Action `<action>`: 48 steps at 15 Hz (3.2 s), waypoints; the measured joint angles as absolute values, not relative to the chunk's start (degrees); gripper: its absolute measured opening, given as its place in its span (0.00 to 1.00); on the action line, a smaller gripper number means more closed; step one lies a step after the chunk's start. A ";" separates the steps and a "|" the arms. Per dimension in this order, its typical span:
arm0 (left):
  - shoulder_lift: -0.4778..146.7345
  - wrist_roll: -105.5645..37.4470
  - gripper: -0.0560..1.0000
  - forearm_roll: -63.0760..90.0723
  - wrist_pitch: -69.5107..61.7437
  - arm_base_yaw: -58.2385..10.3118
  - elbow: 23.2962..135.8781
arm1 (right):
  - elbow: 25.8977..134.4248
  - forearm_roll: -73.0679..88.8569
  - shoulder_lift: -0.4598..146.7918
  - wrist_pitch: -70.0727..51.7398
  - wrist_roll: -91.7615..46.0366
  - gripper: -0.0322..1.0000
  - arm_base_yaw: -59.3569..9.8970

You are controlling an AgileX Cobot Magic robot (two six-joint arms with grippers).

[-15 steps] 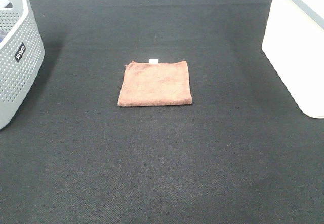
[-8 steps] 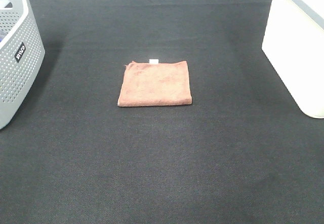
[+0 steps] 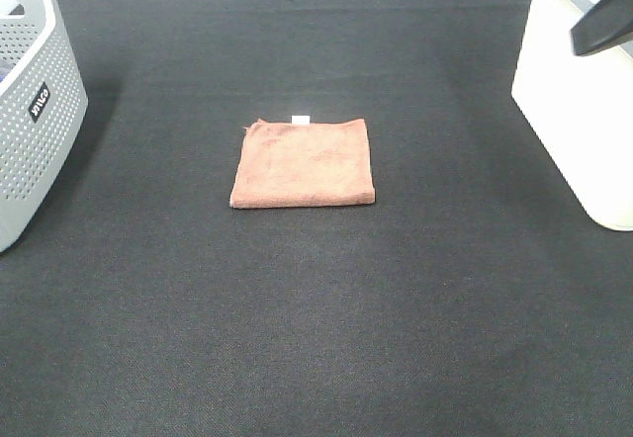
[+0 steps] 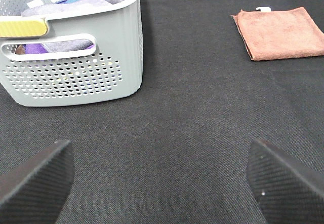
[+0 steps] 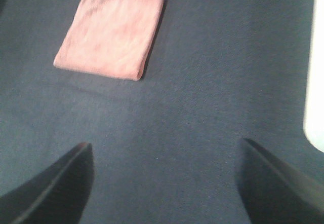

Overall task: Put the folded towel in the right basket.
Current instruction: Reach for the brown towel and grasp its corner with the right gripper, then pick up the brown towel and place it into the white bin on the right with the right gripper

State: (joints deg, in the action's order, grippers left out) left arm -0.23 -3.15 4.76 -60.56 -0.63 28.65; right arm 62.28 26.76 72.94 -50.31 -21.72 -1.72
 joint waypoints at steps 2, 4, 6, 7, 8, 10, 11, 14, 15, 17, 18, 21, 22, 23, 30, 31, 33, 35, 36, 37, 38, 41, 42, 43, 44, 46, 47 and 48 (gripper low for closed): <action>-0.23 -3.15 0.88 4.76 -60.56 -0.63 28.65 | 63.77 25.67 76.20 -49.45 -21.72 0.68 -7.33; -0.23 -3.15 0.88 4.76 -60.56 -0.63 28.65 | 65.26 25.61 79.93 -47.15 -19.54 0.67 -11.80; -0.23 -3.15 0.88 4.76 -60.56 -0.63 28.65 | 67.49 25.61 85.20 -45.89 -16.16 0.67 -14.32; -0.23 -3.15 0.88 4.76 -60.56 -0.63 28.65 | 69.67 26.07 89.50 -45.89 -15.41 0.67 -14.84; -0.23 -3.15 0.88 4.76 -60.56 -0.63 28.65 | 71.39 26.59 92.65 -46.12 -15.01 0.67 -14.84; -0.23 -3.15 0.88 4.76 -60.56 -0.63 28.65 | 75.23 27.90 98.43 -48.24 -14.55 0.67 -14.84; -0.23 -3.15 0.88 4.76 -60.56 -0.63 28.65 | 75.23 27.90 98.43 -48.24 -14.55 0.67 -14.84; -0.23 -3.15 0.88 4.76 -60.56 -0.63 28.65 | 82.68 32.31 109.95 -51.34 -14.55 0.67 -14.84; -0.23 -3.15 0.88 4.76 -60.56 -0.63 28.65 | 84.28 33.35 112.30 -51.34 -14.55 0.67 -14.84; -0.23 -3.15 0.88 4.76 -60.56 -0.63 28.65 | 88.12 34.78 117.40 -51.62 -14.55 0.67 -14.84; -0.23 -3.15 0.88 4.76 -60.56 -0.63 28.65 | 90.30 35.35 119.92 -52.43 -14.55 0.67 -14.84; -0.23 -3.15 0.88 4.76 -60.56 -0.63 28.65 | 96.49 36.61 126.34 -54.32 -14.55 0.67 -14.84; -0.23 -3.15 0.88 4.76 -60.56 -0.63 28.65 | 98.89 36.67 128.86 -54.95 -14.55 0.67 -14.84; -0.23 -3.15 0.88 4.76 -60.56 -0.63 28.65 | 100.73 36.84 130.81 -55.23 -14.55 0.67 -14.84; -0.23 -3.15 0.88 4.76 -60.56 -0.63 28.65 | 113.22 37.59 141.64 -55.29 -13.06 0.70 -13.24; -0.23 -3.15 0.88 4.76 -60.56 -0.63 28.65 | 113.39 37.36 142.09 -55.12 -13.06 0.70 -12.55; -0.23 -3.15 0.88 4.76 -60.56 -0.63 28.65 | 113.45 37.07 143.07 -54.72 -13.06 0.70 -12.20; -0.23 -3.15 0.88 4.76 -60.56 -0.63 28.65 | 113.90 38.90 143.93 -54.77 -13.69 0.70 -12.20; -0.23 -3.15 0.88 4.76 -60.56 -0.63 28.65 | 114.02 40.51 144.27 -54.83 -14.61 0.70 -12.38; -0.23 -3.15 0.88 4.76 -60.56 -0.63 28.65 | 114.13 41.88 144.61 -54.77 -15.53 0.69 -12.83; -0.23 -3.15 0.88 4.76 -60.56 -0.63 28.65 | 114.13 42.23 144.84 -54.32 -16.90 0.64 -14.09; -0.23 -3.15 0.88 4.76 -60.56 -0.63 28.65 | 115.68 42.17 146.05 -53.29 -16.67 0.25 -15.58; -0.23 -3.15 0.88 4.76 -60.56 -0.63 28.65 | 117.00 41.60 146.39 -53.80 -16.04 0.10 -15.58; -0.23 -3.15 0.88 4.76 -60.56 -0.63 28.65 | 118.49 40.85 146.56 -54.37 -15.99 0.05 -15.58; -0.23 -3.15 0.88 4.76 -60.56 -0.63 28.65 | 121.18 40.51 146.56 -56.72 -15.81 0.05 -15.64; -0.23 -3.15 0.88 4.76 -60.56 -0.63 28.65 | 125.82 39.59 146.05 -60.68 -15.01 0.05 -15.70; -0.23 -3.15 0.88 4.76 -60.56 -0.63 28.65 | 127.60 38.73 145.36 -62.91 -14.55 0.05 -15.70; -0.23 -3.15 0.88 4.76 -60.56 -0.63 28.65 | 127.60 38.73 145.36 -62.91 -14.55 0.05 -15.70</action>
State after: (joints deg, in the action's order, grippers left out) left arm -0.23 -3.15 4.76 -60.56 -0.63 28.65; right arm 127.60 38.73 145.36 -62.91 -14.55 -15.70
